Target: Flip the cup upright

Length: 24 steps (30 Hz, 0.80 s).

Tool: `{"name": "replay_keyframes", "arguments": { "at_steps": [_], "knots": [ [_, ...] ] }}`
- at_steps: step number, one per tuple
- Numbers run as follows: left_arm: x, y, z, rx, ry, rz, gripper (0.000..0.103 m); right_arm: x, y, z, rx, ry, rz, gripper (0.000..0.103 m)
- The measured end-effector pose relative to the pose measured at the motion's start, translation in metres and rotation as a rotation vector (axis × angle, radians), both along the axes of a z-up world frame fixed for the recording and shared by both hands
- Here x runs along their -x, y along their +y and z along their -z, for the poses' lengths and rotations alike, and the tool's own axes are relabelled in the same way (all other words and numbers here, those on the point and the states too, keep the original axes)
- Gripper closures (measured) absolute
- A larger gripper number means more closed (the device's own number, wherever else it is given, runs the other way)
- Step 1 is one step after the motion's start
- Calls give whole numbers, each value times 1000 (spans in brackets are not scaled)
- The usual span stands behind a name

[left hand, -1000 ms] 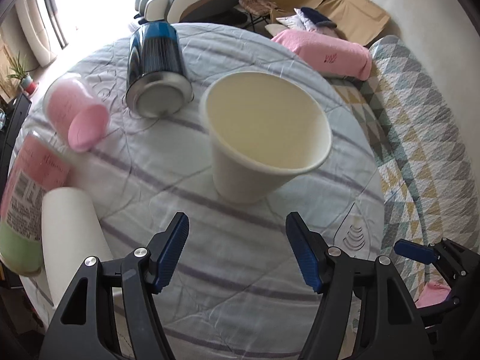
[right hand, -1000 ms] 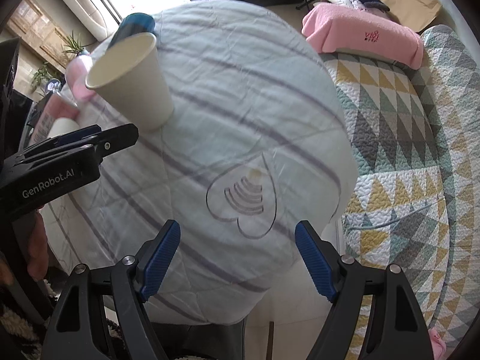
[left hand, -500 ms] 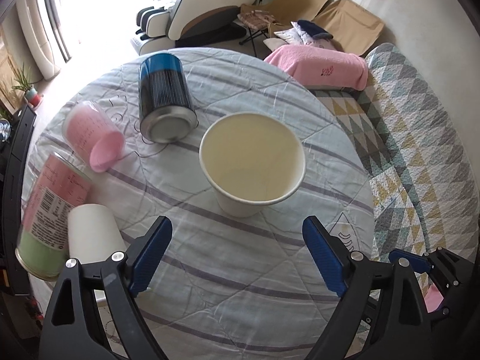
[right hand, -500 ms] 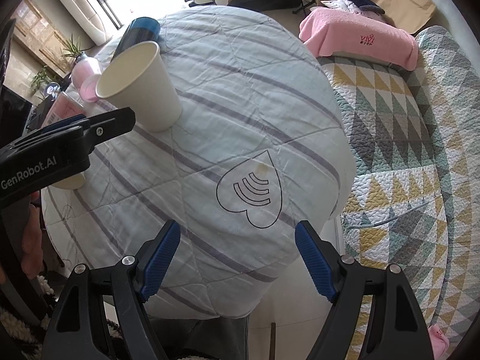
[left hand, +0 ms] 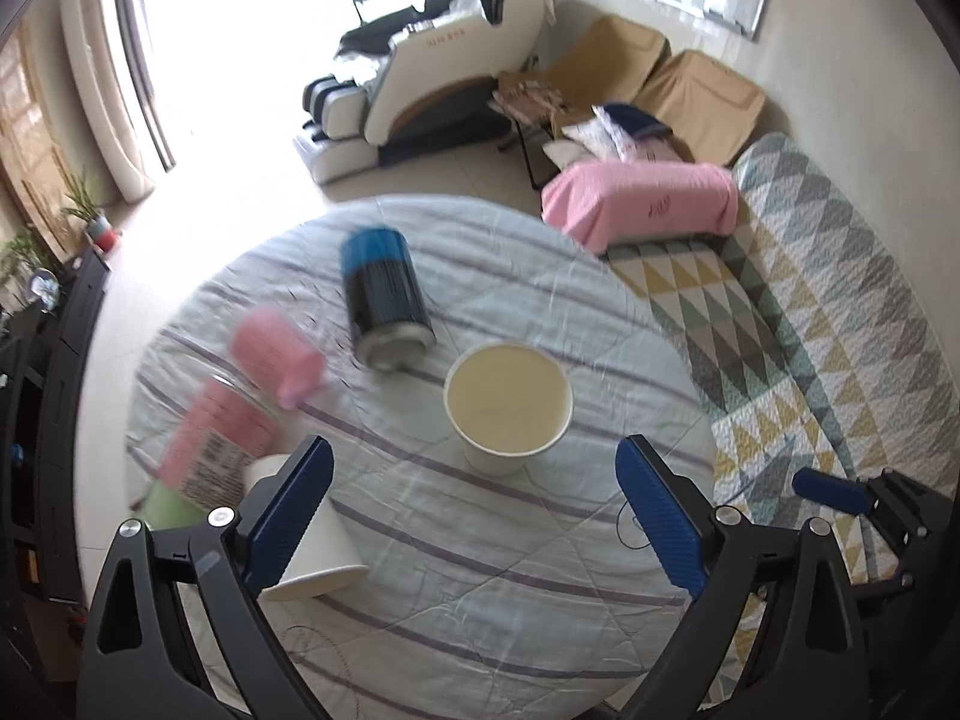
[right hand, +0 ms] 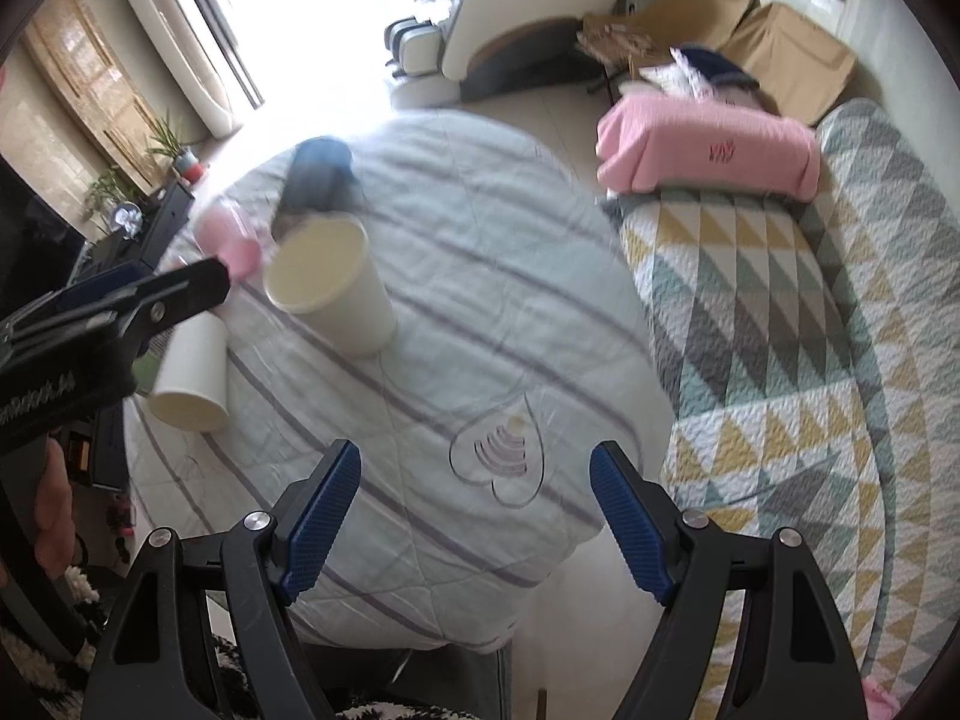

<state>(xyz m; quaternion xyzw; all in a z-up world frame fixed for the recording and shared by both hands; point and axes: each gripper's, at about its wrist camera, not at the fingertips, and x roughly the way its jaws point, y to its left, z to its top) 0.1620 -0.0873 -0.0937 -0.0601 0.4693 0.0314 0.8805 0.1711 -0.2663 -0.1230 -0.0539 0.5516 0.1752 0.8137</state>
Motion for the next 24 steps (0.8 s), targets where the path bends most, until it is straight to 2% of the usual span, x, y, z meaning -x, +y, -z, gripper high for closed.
{"name": "replay_keyframes", "arguments": {
  "at_steps": [5, 12, 24],
  "knots": [
    [23, 4, -31, -24, -57, -29, 3, 5, 2, -31, -10, -83, -24, 23],
    [61, 12, -61, -74, -143, 2, 1, 32, 12, -67, -23, -194, 7, 23],
    [115, 38, -88, -90, -219, 23, 0, 90, 27, -97, -35, -291, 82, 23]
  ]
}}
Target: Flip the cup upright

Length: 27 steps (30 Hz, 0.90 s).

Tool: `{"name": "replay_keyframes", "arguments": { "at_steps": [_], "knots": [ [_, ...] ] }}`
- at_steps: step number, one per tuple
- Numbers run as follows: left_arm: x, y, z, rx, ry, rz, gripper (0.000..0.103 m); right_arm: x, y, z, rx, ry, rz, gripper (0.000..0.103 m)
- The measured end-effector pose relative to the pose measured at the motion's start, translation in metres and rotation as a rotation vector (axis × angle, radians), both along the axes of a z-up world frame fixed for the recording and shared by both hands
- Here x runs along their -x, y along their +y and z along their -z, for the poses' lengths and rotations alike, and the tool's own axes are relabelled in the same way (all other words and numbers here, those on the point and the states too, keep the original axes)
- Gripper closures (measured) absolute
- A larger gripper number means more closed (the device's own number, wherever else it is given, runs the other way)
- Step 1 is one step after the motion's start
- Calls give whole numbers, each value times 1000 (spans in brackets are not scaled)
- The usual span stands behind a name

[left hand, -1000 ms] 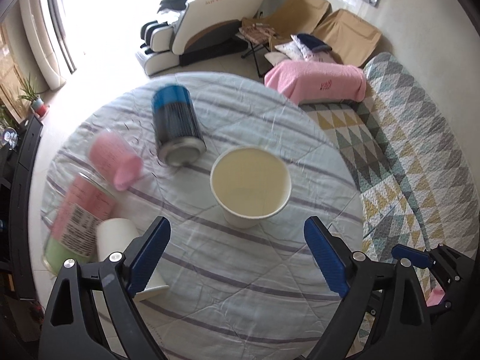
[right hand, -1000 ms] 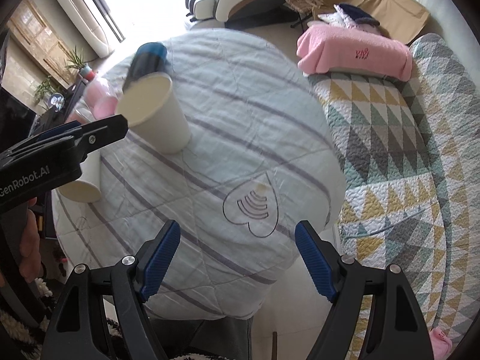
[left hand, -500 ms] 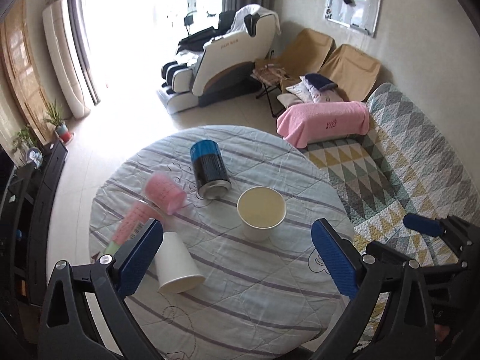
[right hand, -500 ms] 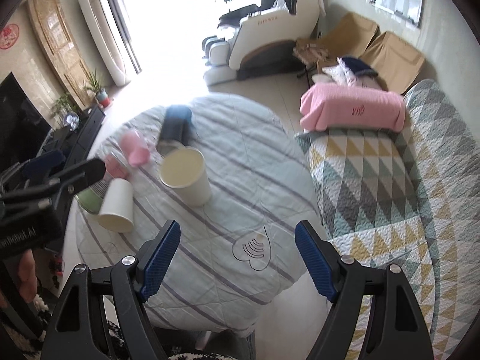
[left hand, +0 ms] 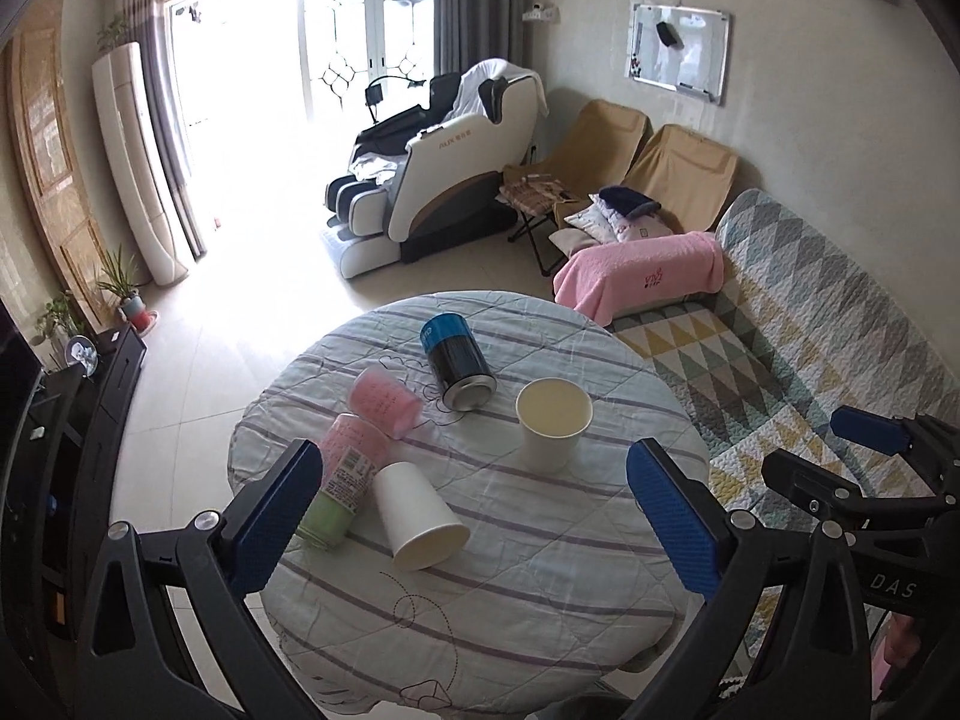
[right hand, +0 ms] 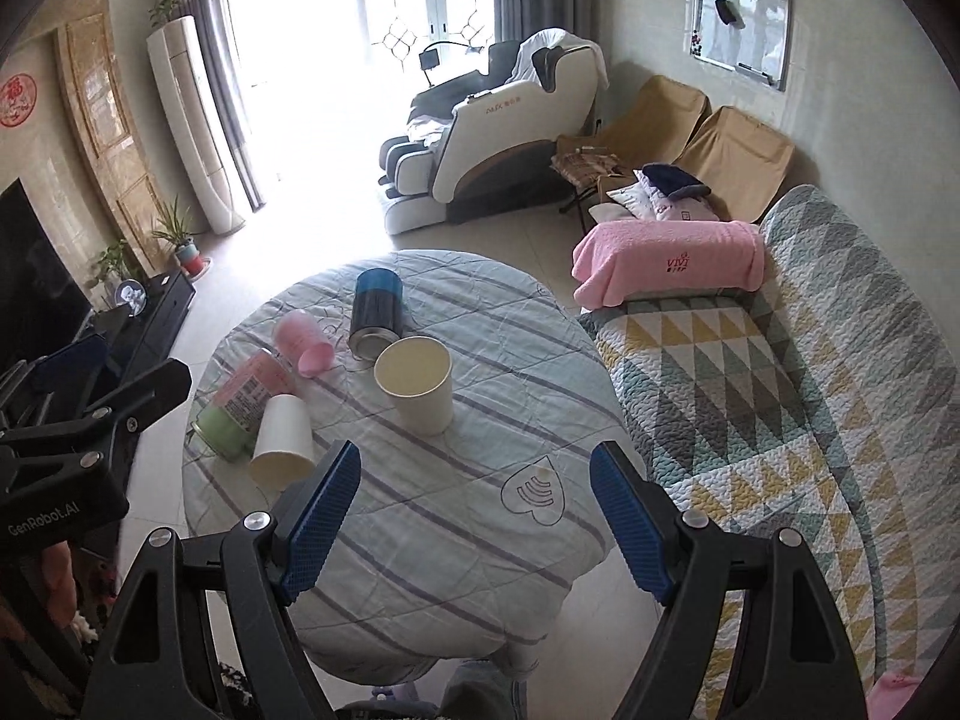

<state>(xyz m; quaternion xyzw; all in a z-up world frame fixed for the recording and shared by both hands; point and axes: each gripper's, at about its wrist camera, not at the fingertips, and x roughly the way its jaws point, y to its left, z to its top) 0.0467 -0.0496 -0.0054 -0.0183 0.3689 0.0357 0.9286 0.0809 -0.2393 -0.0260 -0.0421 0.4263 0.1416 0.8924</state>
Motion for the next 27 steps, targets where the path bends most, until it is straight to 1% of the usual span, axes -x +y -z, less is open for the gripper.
{"name": "replay_keyframes", "arguments": {
  "at_steps": [5, 8, 11, 14, 19, 21, 22, 23, 24, 27],
  "knots": [
    [11, 5, -6, -7, -21, 15, 0, 15, 4, -3, -3, -13, 19, 23],
    [14, 7, -5, -4, -31, 18, 0, 19, 7, -6, -4, -28, 26, 23],
    [18, 7, -3, -5, -24, 21, 0, 23, 9, -6, -4, -42, 41, 23],
    [23, 9, -2, 8, -20, 23, 0, 27, 13, -2, -12, -31, 50, 23],
    [22, 15, 3, -18, 15, 2, 0, 29, 16, 3, -8, 14, 49, 23],
    [18, 21, 5, -3, 12, -26, 0, 29, 17, 3, -8, 20, 48, 23],
    [15, 25, 5, 28, 18, -39, 0, 29, 17, 3, -9, 20, 55, 23],
    [13, 27, 6, 59, 25, -33, 0, 28, 16, 2, -8, 21, 62, 23],
    [10, 27, 7, 71, 37, -23, 0, 28, 16, 2, -7, 20, 54, 23],
    [6, 18, 7, 41, 31, -12, 0, 22, 18, 1, 22, 14, 37, 23]
  ]
}}
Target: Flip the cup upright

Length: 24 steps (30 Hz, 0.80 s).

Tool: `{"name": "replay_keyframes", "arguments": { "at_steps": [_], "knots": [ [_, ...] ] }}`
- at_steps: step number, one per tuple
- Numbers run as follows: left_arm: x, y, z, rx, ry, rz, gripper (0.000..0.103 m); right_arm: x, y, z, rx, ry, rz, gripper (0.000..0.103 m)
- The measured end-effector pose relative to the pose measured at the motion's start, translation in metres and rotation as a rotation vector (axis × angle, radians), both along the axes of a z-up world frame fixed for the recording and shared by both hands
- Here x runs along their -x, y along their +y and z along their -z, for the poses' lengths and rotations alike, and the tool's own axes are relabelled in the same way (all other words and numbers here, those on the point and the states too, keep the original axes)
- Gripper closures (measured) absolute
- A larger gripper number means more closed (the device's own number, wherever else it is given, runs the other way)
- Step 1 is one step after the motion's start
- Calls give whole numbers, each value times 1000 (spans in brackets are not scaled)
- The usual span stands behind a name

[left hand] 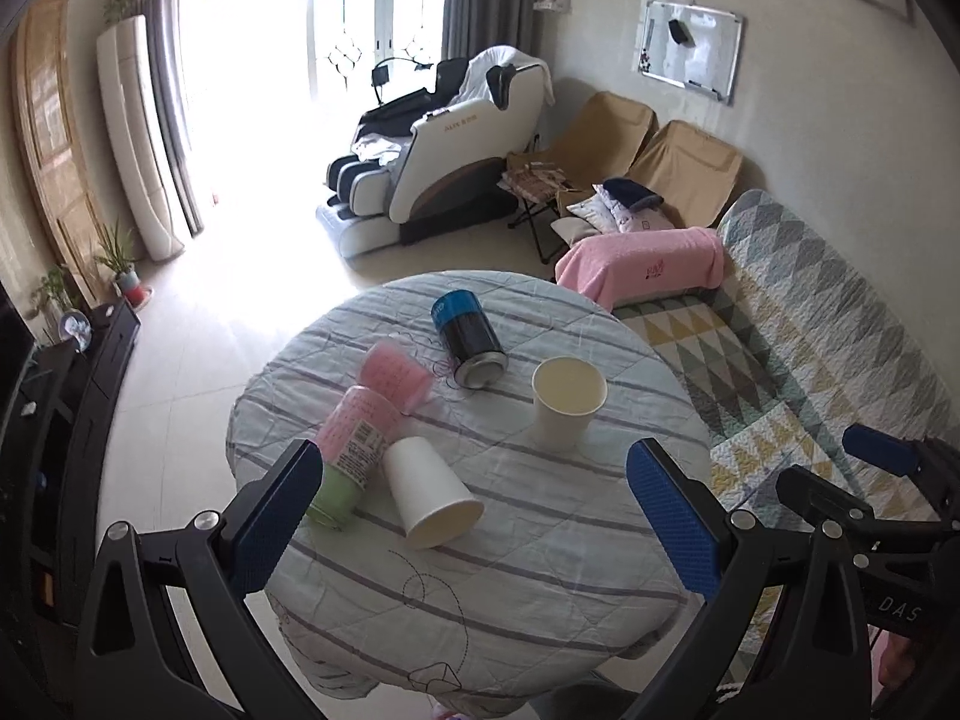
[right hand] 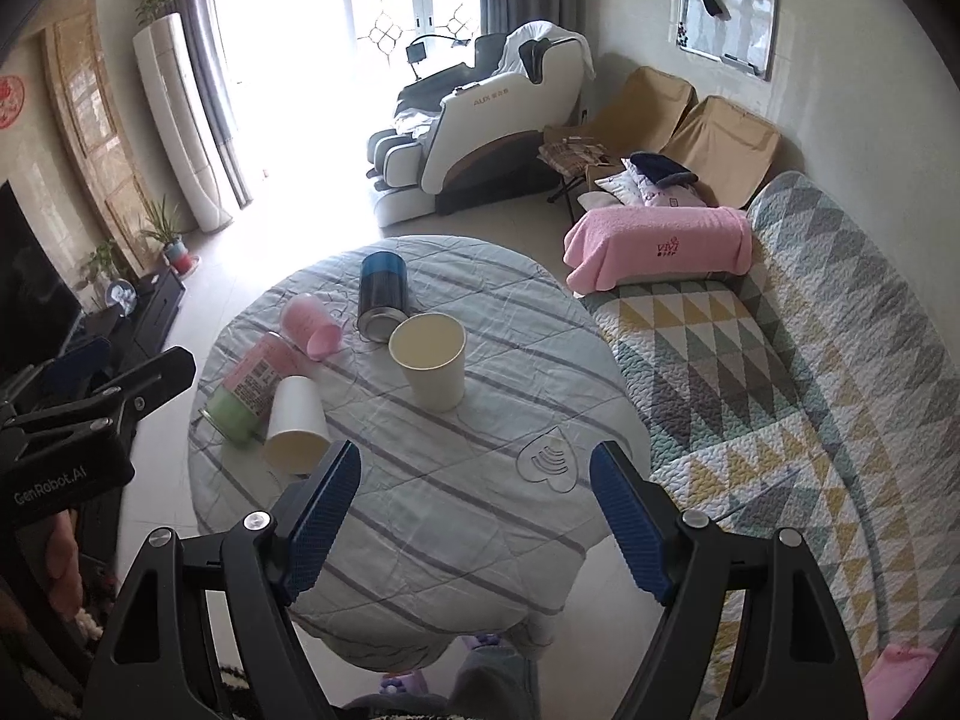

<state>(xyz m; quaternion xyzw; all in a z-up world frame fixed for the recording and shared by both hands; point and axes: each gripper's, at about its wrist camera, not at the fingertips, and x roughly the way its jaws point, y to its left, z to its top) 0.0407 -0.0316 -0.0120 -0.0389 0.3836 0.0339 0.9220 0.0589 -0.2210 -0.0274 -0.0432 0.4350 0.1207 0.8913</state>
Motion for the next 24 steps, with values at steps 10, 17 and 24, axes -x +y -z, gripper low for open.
{"name": "replay_keyframes", "arguments": {
  "at_steps": [10, 17, 24],
  "knots": [
    [1, 0, -18, -29, -78, -13, 0, -2, -1, -14, -11, -71, -6, 23],
    [11, -8, -35, -74, -168, 6, 0, 6, -4, -28, -18, -156, 18, 23],
    [19, -13, -52, -105, -268, 22, 0, 13, -4, -44, -15, -256, 30, 23]
  ]
}}
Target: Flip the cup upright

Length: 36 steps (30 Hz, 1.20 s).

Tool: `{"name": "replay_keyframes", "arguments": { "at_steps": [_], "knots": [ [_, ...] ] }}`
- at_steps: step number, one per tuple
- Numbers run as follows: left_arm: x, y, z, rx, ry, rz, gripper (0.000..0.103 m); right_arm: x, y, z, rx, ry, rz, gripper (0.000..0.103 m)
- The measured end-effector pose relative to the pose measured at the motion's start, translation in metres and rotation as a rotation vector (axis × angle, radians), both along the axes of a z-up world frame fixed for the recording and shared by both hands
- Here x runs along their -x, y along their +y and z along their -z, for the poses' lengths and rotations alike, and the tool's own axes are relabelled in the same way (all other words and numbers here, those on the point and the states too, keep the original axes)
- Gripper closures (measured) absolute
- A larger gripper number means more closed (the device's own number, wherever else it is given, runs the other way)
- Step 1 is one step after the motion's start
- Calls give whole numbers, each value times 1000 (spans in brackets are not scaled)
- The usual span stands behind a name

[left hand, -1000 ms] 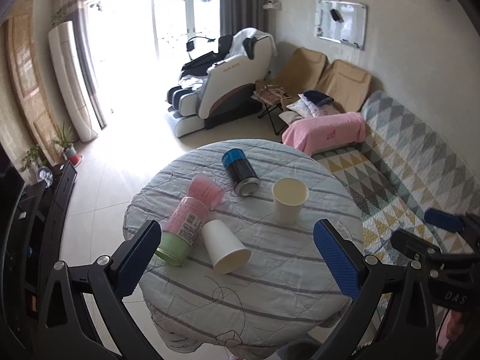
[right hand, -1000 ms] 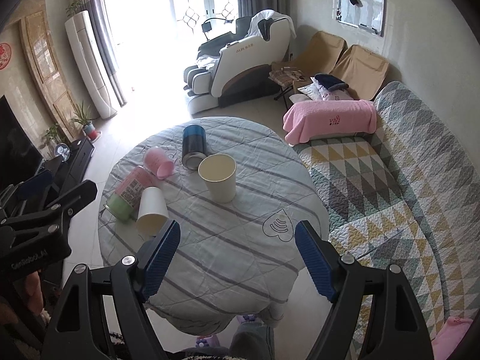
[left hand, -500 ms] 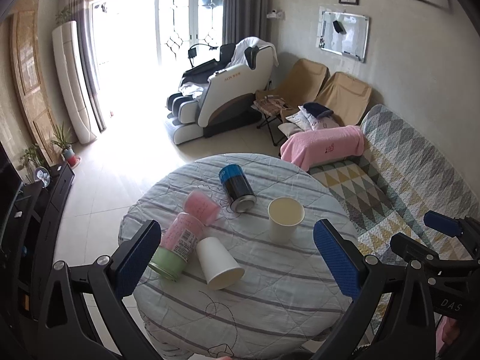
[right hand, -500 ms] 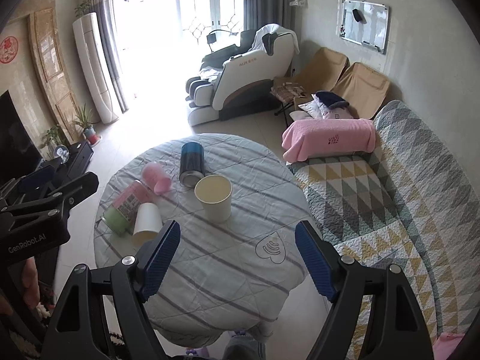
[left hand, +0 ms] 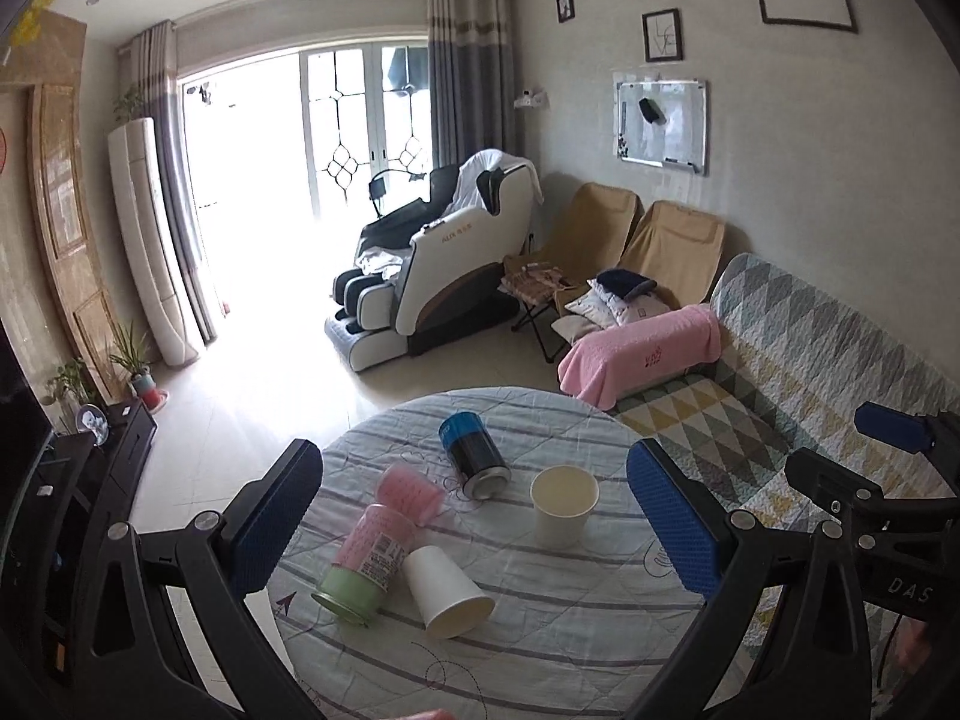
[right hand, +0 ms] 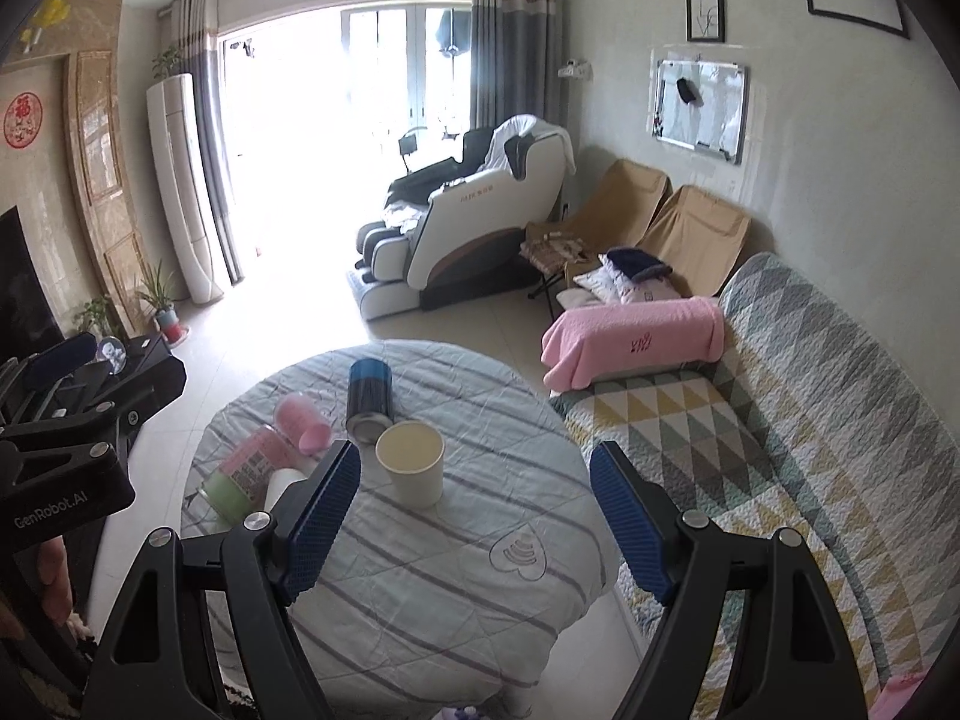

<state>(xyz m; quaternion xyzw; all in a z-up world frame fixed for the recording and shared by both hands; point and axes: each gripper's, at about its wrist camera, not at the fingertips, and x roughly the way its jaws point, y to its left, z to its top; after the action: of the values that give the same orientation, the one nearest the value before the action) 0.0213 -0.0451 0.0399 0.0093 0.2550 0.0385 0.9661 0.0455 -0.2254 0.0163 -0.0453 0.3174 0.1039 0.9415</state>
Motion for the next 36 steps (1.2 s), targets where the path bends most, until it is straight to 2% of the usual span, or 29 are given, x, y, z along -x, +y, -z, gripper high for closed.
{"name": "replay_keyframes", "arguments": {
  "at_steps": [9, 36],
  "knots": [
    [8, 1, -6, -8, -57, 5, 0, 6, 2, -6, 16, -60, 4, 23],
    [1, 8, -11, -2, -72, 8, 0, 5, 12, -4, 33, -68, -1, 23]
  ]
}}
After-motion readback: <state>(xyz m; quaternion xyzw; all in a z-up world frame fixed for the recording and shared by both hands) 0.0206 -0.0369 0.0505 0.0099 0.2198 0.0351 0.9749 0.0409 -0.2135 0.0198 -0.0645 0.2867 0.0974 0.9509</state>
